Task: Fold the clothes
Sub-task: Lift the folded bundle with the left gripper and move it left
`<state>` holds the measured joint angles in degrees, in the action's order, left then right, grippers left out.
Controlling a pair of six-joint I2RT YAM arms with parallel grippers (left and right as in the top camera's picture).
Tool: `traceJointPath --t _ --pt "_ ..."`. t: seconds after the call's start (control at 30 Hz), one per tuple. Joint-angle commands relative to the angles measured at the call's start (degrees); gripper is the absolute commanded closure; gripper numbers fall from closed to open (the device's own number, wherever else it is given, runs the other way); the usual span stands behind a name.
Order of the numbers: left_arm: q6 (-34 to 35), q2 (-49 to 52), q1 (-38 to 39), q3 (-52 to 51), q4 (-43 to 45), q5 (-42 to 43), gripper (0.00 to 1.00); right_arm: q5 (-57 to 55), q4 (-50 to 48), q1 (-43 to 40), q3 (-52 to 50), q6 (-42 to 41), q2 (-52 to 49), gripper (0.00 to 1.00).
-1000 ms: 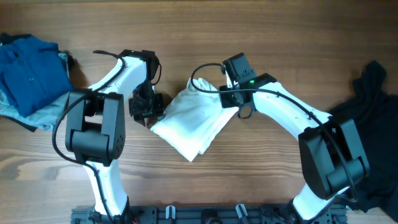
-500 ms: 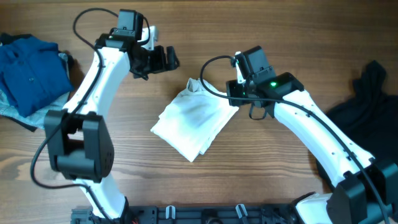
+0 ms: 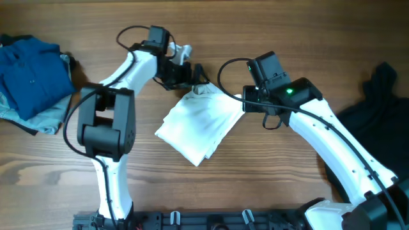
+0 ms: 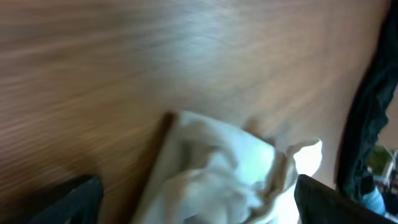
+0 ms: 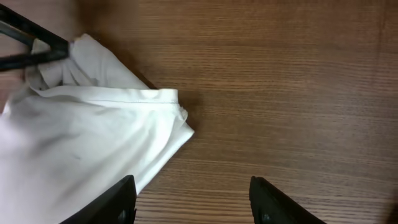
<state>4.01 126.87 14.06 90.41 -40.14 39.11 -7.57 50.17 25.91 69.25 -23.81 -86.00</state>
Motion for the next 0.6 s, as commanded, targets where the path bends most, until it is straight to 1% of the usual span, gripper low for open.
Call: traceJointPath --t 0.0,0.07,0.1,0.13,0.2,0.23,0.27,0.33,0.37,0.4,0.57 --pt "-2.2 5.4 4.3 -0.9 -0.4 -0.2 0.11 -1.5 0.3 -0.2 0.6 -0.8 0.9 0.41" --pt "-2.3 5.6 5.2 -0.9 -0.3 -0.2 0.2 -1.5 0.5 -0.3 0.6 -0.8 0.9 0.41" --pt "-2.3 5.6 5.2 -0.9 -0.3 -0.5 0.31 -1.5 0.7 -0.5 0.6 -0.8 0.9 0.41" --pt "-2.3 5.6 5.2 -0.9 -0.7 -0.8 0.46 -1.4 0.8 -0.7 0.6 -0.8 0.9 0.41" --pt "-2.3 5.6 5.2 -0.9 -1.5 -2.8 0.52 -1.4 1.0 -1.3 0.6 -1.1 0.9 0.41" --pt "-2.3 5.6 5.2 -0.9 -1.9 -4.7 0.61 -1.5 1.2 -1.6 0.6 -1.8 0.9 0.41" --pt "-2.3 5.6 5.2 -0.9 -2.3 -6.0 0.66 -1.4 1.3 -2.0 0.6 -1.9 0.9 0.41" --pt "-2.3 5.6 5.1 -0.9 -2.1 -6.4 0.82 -1.4 1.4 -2.4 0.6 -1.8 0.9 0.41" --pt "-2.3 5.6 5.1 -0.9 -1.9 -6.4 0.93 -1.4 1.4 -2.4 0.6 -1.8 0.9 0.41" --pt "-2.3 5.6 5.0 -0.9 -1.8 -6.4 0.96 -1.4 1.4 -2.4 0.6 -1.8 0.9 0.41" --pt "-2.0 2.5 2.2 -0.7 -0.3 -6.4 0.96 -1.5 1.3 -2.4 0.6 -1.9 0.9 0.41"
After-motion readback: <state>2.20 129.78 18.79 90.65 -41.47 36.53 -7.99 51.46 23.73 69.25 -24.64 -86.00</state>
